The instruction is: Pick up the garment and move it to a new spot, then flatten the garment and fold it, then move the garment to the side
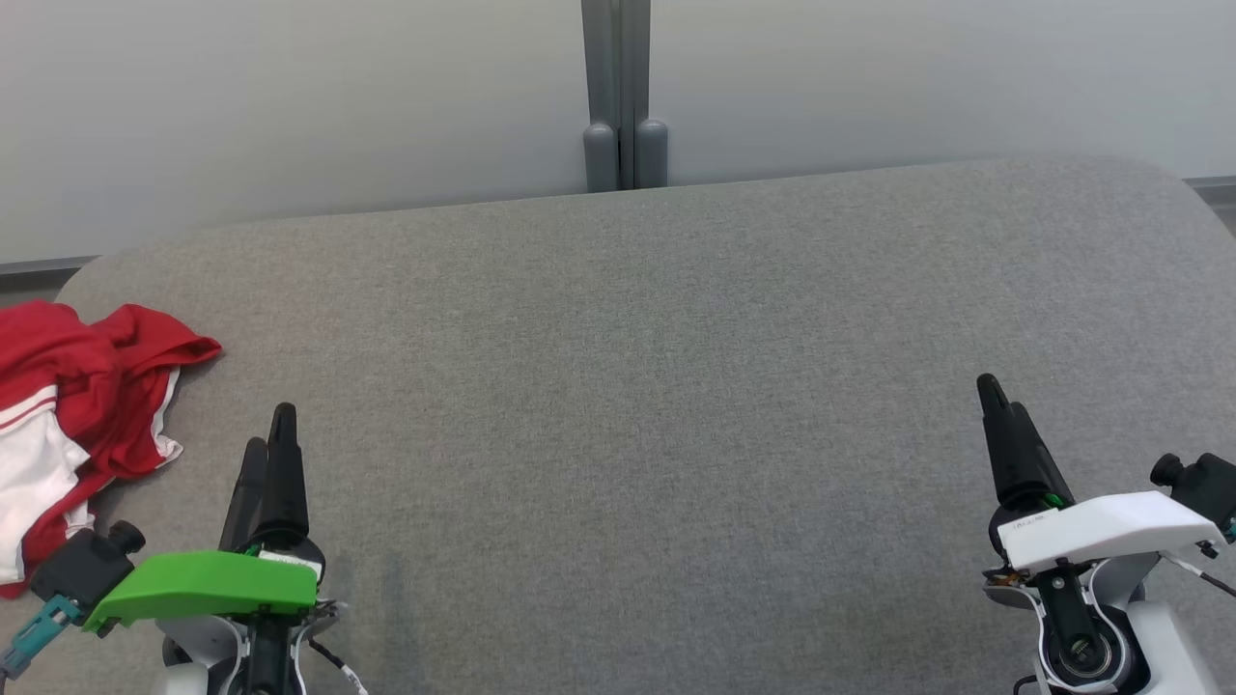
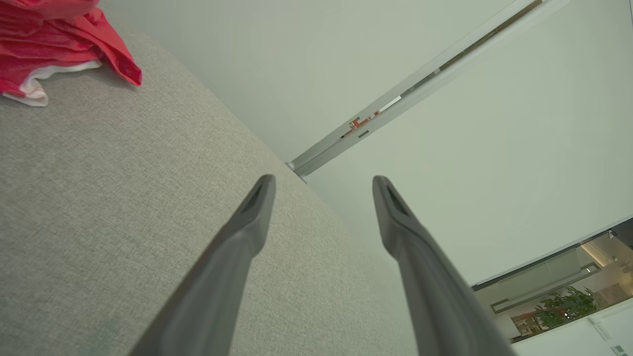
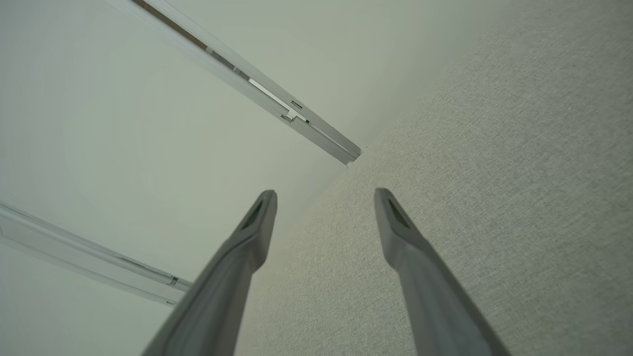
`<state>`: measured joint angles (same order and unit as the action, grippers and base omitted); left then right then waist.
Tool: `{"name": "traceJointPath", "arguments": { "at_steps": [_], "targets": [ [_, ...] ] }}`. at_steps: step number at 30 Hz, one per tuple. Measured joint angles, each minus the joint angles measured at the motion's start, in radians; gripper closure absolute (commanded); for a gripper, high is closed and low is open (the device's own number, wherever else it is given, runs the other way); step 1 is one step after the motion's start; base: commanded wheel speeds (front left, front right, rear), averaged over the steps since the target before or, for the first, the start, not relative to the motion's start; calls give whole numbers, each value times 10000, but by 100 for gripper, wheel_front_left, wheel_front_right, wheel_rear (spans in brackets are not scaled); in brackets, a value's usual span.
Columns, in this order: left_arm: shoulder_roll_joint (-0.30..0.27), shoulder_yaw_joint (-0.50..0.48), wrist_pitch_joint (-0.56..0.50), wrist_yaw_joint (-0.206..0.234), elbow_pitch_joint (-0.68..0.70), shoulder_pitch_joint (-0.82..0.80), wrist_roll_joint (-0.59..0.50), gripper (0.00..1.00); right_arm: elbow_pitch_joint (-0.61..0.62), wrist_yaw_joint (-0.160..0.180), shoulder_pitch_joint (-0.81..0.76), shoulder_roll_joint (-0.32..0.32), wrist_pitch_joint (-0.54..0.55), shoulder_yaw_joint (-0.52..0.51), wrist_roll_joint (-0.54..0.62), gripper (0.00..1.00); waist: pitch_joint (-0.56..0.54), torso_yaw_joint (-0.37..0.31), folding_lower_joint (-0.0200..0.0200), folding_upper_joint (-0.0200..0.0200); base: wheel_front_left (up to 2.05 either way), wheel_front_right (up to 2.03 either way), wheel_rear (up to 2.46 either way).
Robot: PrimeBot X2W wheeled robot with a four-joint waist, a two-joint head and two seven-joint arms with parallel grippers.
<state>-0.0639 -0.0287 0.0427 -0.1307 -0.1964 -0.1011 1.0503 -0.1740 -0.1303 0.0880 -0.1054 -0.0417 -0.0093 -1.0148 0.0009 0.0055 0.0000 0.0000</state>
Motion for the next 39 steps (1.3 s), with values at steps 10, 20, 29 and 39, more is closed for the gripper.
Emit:
{"name": "traceJointPath", "arguments": {
  "at_steps": [10,20,29,39],
  "targets": [
    [-15,140,320,0,4,-41,-1801,0,82,0,2,-109,-280,194,1597,0,16,-1,0,0,0,0,0],
    [-17,337,650,2,-184,-77,-3158,0,255,0,5,-140,-410,309,2980,0,57,21,0,0,0,0,0],
    [-19,410,909,36,-384,-188,-4249,0,424,0,6,-182,-518,378,4084,0,97,32,0,0,0,0,0],
    [-19,470,1160,71,-593,-278,-5302,0,667,-2,2,-171,-573,420,5216,0,122,52,0,0,0,0,0]
  ]
}}
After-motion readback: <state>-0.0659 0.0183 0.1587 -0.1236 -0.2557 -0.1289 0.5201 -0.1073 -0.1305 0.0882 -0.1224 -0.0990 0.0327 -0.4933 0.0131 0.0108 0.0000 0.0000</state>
